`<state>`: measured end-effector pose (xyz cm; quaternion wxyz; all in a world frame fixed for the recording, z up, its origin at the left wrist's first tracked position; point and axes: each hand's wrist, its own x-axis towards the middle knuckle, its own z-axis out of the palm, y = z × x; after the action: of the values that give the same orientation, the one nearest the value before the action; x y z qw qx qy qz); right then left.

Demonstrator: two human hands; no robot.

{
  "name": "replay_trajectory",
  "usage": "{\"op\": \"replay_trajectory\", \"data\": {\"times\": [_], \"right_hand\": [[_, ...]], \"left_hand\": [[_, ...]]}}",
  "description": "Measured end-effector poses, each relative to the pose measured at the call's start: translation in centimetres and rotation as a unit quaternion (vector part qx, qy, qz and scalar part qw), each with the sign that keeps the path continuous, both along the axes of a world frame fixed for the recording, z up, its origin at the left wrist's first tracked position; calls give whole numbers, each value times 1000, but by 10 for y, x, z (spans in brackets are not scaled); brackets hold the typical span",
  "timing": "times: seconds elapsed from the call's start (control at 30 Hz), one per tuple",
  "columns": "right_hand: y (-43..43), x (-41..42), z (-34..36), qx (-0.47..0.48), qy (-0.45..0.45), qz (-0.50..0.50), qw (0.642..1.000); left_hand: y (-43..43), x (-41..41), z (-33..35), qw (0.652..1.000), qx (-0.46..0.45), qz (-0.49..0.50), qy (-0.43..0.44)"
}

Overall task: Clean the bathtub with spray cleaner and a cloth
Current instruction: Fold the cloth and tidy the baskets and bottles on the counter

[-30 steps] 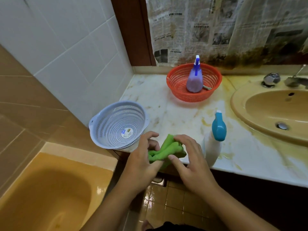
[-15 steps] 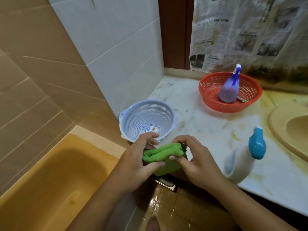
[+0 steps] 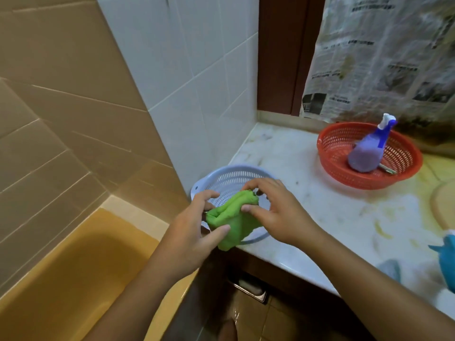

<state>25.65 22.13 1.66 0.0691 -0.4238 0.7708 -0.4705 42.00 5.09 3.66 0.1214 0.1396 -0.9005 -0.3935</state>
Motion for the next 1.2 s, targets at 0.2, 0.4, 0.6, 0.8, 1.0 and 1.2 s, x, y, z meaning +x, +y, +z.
{"op": "replay_trajectory", "data": {"times": [0.2, 0.4, 0.6, 0.8, 1.0, 1.2], "right_hand": [[-61, -40, -16, 78, -17, -63, 995], [-97, -60, -39, 129, -22, -97, 987], [-122, -58, -66, 136, -70, -121, 981], [-138, -51, -78, 126, -110, -167, 972], [-140, -51, -73, 93, -113, -194, 970], [-139, -53, -77, 115, -130, -196, 965]], "left_hand": [[-51, -60, -11, 995, -70, -25, -68], [-76, -96, -28, 964, -224, -58, -129], [-88, -105, -36, 938, -278, -86, -187], [-95, -107, -40, 935, -275, -101, -200], [-98, -108, -39, 936, -275, -115, -187], [-103, -110, -42, 933, -269, -120, -209]]}}
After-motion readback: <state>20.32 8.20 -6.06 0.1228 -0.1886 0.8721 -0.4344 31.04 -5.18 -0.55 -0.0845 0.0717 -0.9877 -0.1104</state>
